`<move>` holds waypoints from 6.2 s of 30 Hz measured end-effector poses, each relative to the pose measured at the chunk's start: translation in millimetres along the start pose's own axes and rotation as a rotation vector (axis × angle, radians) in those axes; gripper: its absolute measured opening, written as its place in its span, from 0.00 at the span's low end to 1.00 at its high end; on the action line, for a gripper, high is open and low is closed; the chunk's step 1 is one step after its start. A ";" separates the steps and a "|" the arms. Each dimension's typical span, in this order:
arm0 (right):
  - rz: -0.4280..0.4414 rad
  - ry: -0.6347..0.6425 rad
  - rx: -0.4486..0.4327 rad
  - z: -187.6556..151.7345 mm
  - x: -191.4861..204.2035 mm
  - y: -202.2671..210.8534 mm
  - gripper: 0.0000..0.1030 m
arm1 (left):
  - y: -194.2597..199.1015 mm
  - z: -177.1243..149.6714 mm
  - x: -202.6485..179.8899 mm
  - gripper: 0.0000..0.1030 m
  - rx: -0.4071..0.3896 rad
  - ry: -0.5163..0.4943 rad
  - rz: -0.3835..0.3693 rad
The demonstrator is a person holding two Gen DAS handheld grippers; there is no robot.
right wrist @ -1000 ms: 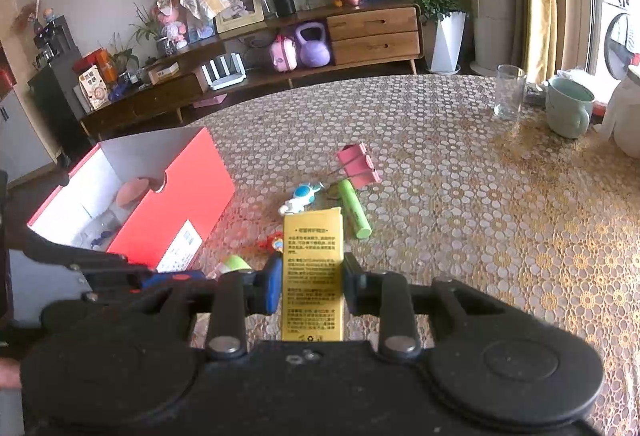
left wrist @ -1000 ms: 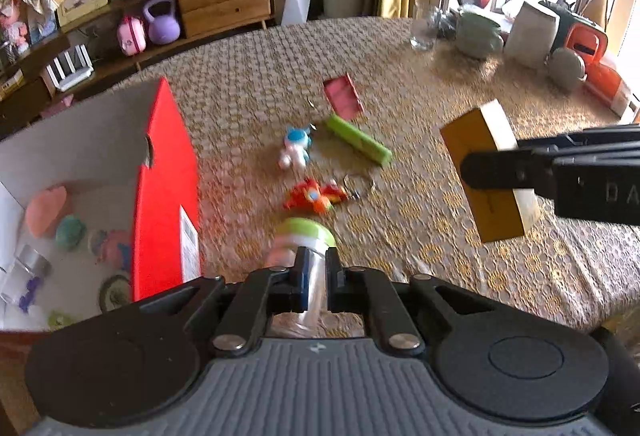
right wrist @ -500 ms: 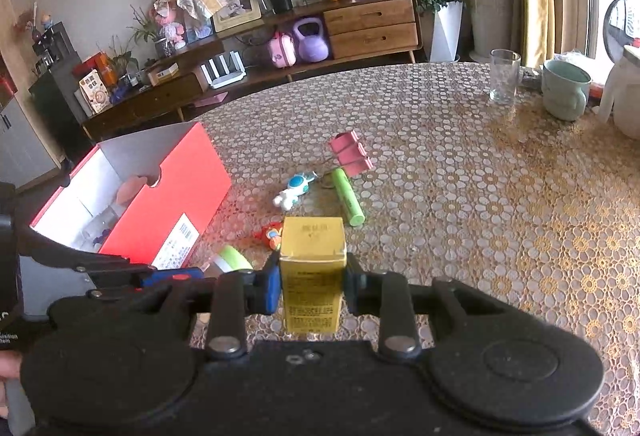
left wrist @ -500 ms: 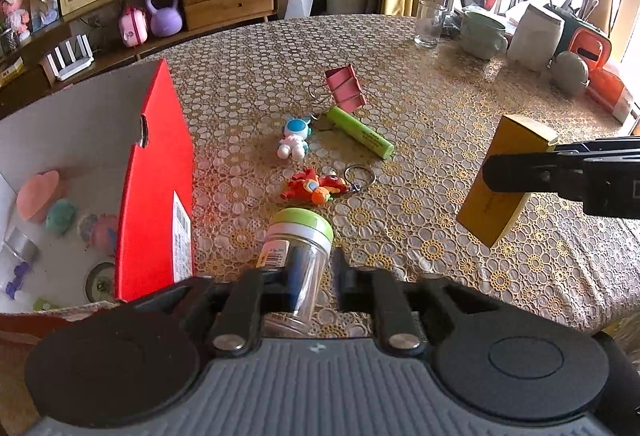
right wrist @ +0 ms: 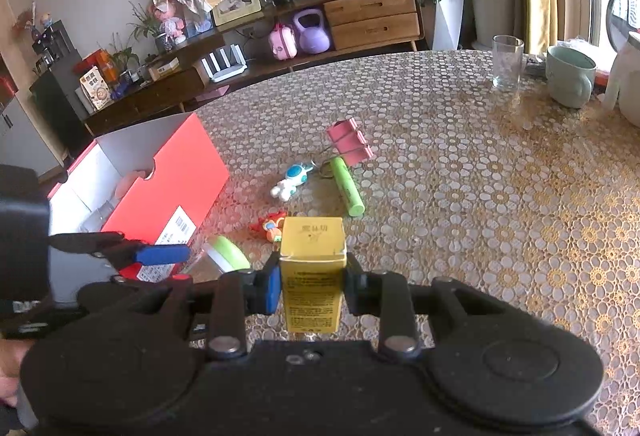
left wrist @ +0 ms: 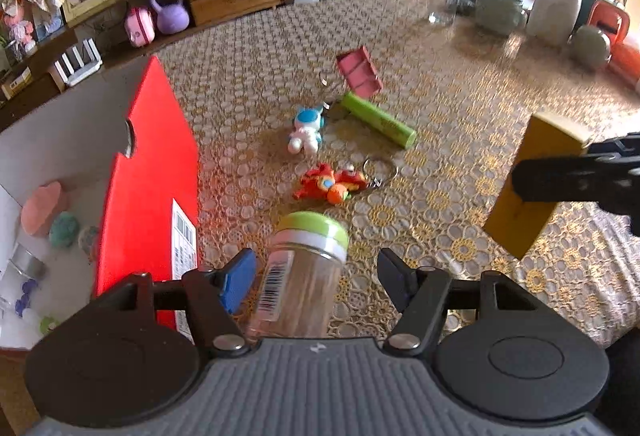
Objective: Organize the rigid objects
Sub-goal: 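Lift and carry the yellow box and jar with both tools toward the red box, then open both tools to drop the yellow box and jar into the box, then move both open tools back toward the remaining items on the table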
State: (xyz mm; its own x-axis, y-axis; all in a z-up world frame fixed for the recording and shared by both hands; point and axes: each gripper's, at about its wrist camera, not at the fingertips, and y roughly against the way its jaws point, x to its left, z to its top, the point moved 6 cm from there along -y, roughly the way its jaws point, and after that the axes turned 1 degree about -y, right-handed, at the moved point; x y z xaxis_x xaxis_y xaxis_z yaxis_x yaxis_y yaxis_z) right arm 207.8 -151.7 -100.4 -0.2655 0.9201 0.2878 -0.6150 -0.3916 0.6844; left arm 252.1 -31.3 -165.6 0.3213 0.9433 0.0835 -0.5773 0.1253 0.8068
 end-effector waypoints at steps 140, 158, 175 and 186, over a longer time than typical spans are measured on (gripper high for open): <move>0.292 0.317 -0.017 31.9 164.7 23.5 0.88 | 146.6 -10.6 153.1 0.70 -0.152 0.300 0.145; 0.205 0.265 -0.084 13.5 53.2 67.6 1.00 | 133.0 6.8 50.7 0.83 -0.236 0.278 -0.006; 0.086 0.229 -0.038 44.5 -14.0 13.6 0.99 | 45.7 20.1 -2.5 0.83 -0.152 0.222 0.010; 0.054 0.205 0.077 56.3 -40.8 -57.3 0.94 | -14.8 25.1 -7.4 0.83 -0.146 0.219 0.040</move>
State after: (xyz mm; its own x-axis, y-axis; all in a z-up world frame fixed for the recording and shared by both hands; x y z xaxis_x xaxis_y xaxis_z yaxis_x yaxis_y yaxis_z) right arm 295.7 -166.6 -113.7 -0.4464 0.8748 0.1885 -0.5394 -0.4311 0.7234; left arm 277.2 -47.8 -163.5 0.1355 0.9904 -0.0276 -0.6938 0.1147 0.7110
